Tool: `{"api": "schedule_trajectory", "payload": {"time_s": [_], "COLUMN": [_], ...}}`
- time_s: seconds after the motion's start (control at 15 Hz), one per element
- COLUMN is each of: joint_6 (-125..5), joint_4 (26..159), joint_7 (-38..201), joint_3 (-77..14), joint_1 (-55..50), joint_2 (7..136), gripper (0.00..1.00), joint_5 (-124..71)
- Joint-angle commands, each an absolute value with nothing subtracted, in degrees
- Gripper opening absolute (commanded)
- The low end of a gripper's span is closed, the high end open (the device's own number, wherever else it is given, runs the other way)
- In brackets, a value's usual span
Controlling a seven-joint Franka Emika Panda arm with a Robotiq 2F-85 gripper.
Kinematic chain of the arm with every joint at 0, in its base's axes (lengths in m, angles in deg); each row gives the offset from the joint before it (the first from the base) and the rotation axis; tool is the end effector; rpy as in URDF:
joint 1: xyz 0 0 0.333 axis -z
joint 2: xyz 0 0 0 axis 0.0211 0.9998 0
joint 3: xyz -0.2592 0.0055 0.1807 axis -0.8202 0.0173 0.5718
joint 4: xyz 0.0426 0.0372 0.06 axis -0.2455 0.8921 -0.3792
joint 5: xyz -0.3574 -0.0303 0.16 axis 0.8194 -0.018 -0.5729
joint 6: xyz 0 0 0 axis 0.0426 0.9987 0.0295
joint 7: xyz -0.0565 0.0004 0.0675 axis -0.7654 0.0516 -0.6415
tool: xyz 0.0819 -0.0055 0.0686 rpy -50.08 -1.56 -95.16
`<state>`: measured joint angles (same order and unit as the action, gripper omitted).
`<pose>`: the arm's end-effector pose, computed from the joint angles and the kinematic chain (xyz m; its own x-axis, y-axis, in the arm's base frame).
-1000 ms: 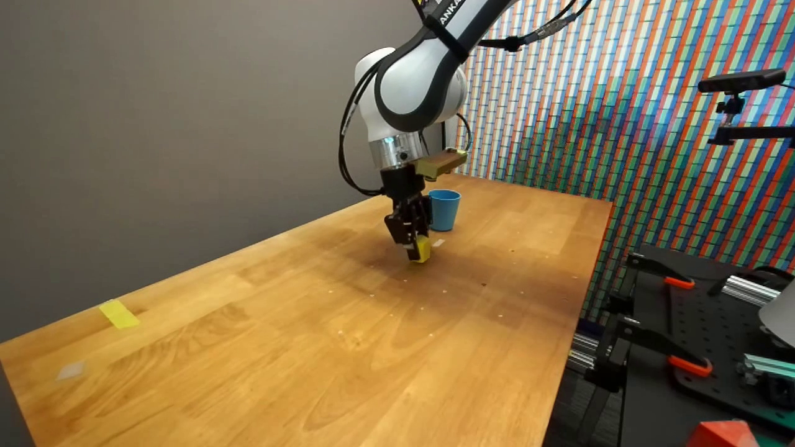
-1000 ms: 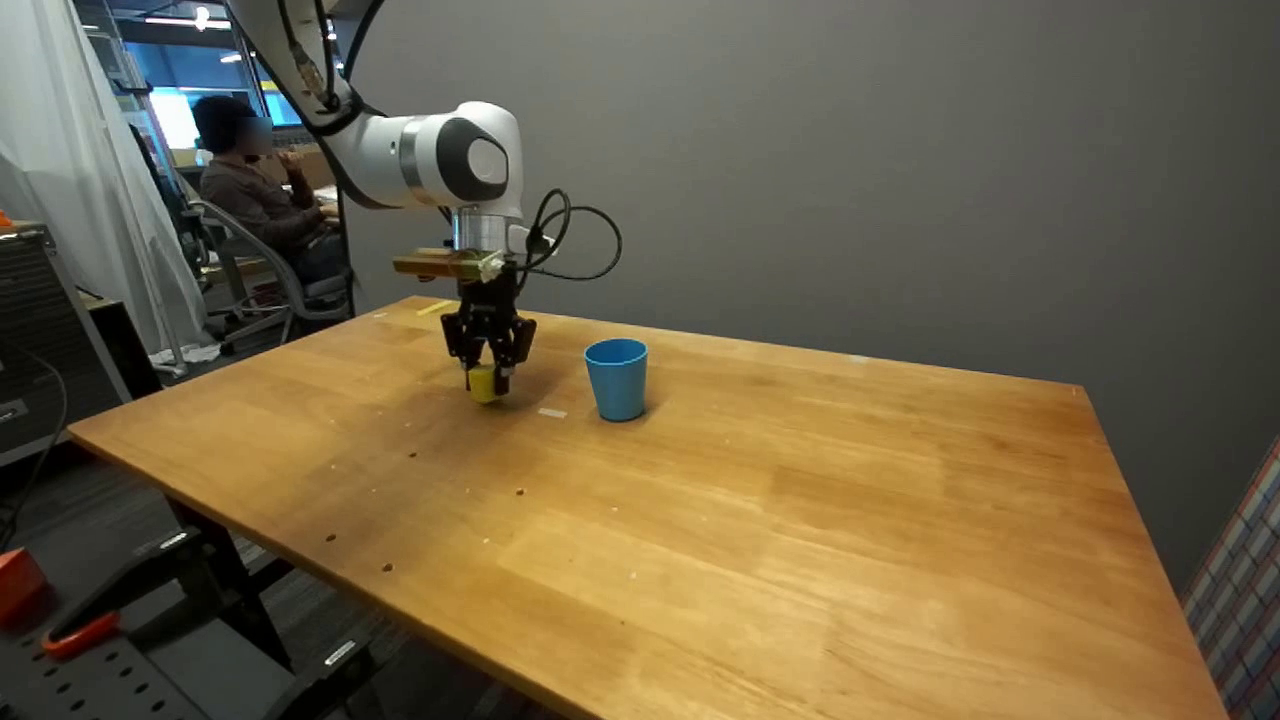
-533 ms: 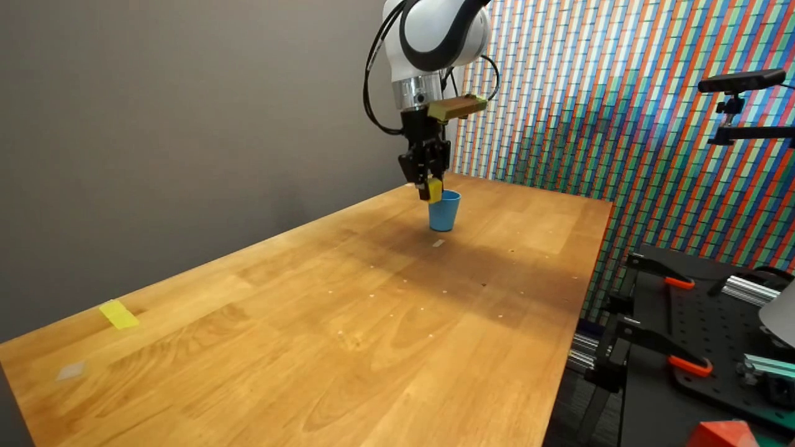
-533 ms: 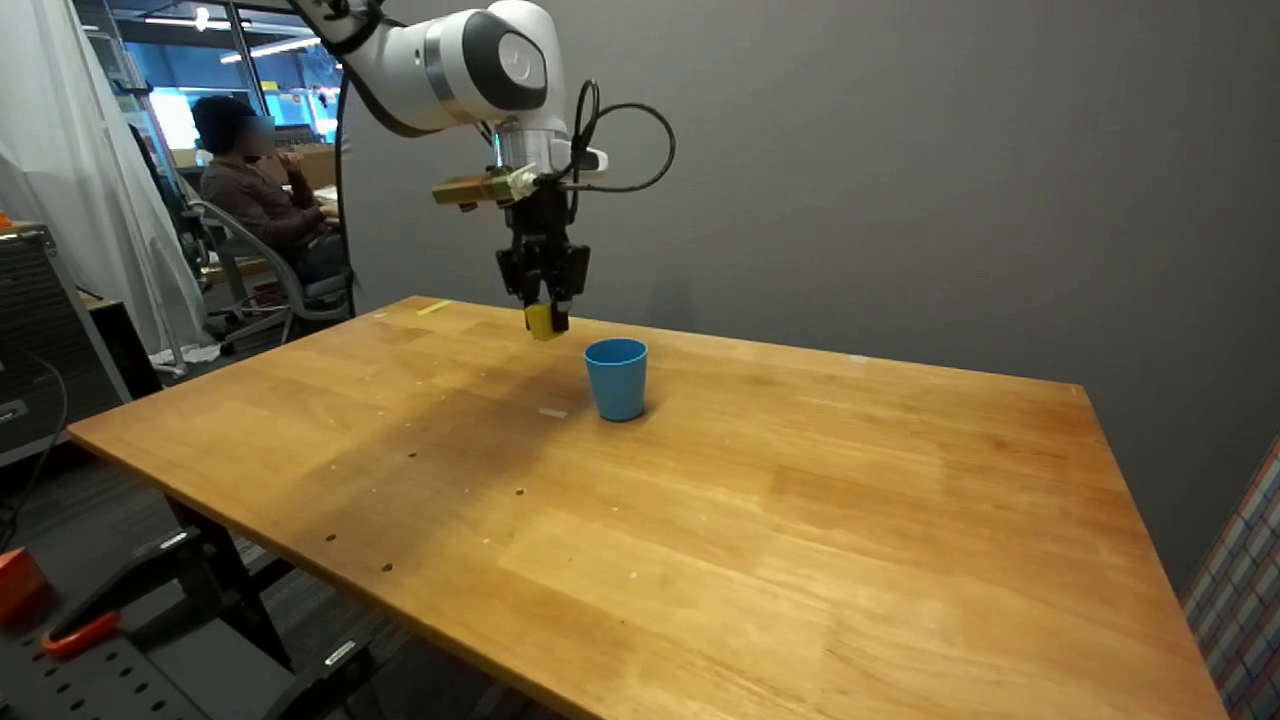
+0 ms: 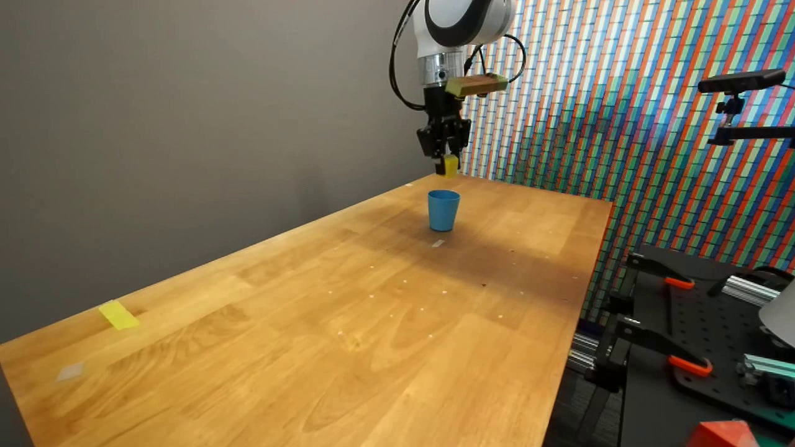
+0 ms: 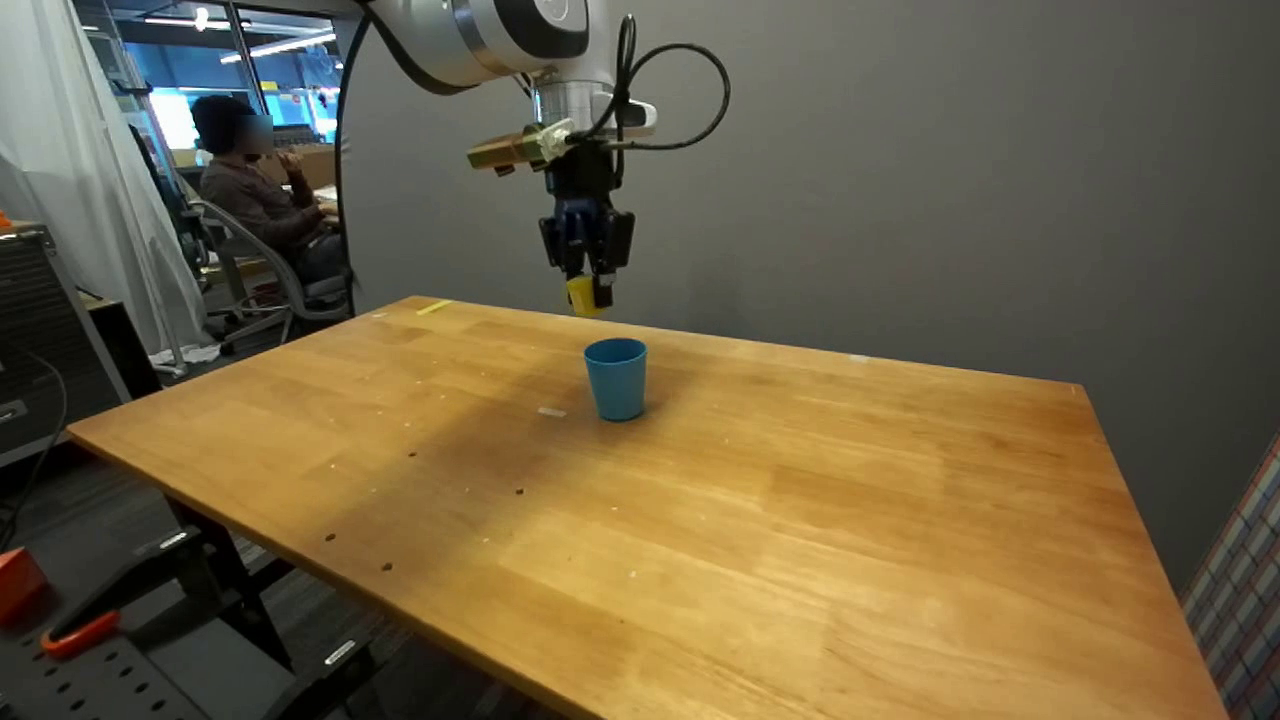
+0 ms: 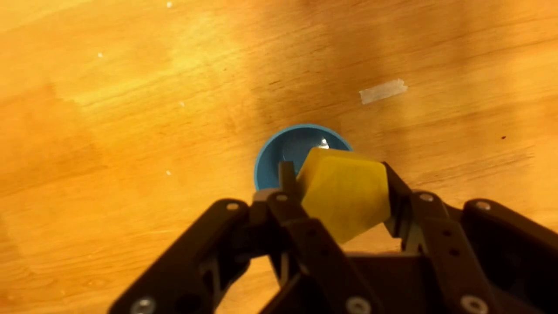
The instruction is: Put the block in the cup
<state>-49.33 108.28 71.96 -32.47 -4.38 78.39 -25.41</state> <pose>0.6157 -0.0193 0.2809 0.9687 -0.2247 -0.1051 -0.2123 -0.9701 0.1174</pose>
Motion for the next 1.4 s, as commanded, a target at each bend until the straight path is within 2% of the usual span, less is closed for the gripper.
{"api": "schedule_trajectory", "payload": {"time_s": [0.0, 0.53, 0.6, 0.67, 0.73, 1.0, 1.33], "joint_6": [-51.2, -54.7, -54.6, -55.0, -55.3, -56.0, -54.1], "joint_4": [108.9, 106.6, 106.6, 106.8, 107.4, 111.6, 117.0], "joint_7": [72.1, 71.9, 72.0, 71.9, 71.8, 74.0, 75.9], "joint_3": [-32.1, -32.6, -32.5, -32.7, -32.7, -32.0, -31.2], "joint_1": [-3.0, -3.3, -3.1, -3.2, -3.3, -3.8, -5.2], "joint_2": [79.6, 84.5, 84.7, 84.7, 84.1, 78.9, 67.8], "gripper": [0.21, 0.21, 0.34, 0.71, 0.73, 0.99, 1.00], "joint_5": [-25.7, -24.7, -25.0, -24.7, -24.7, -24.0, -20.7]}}
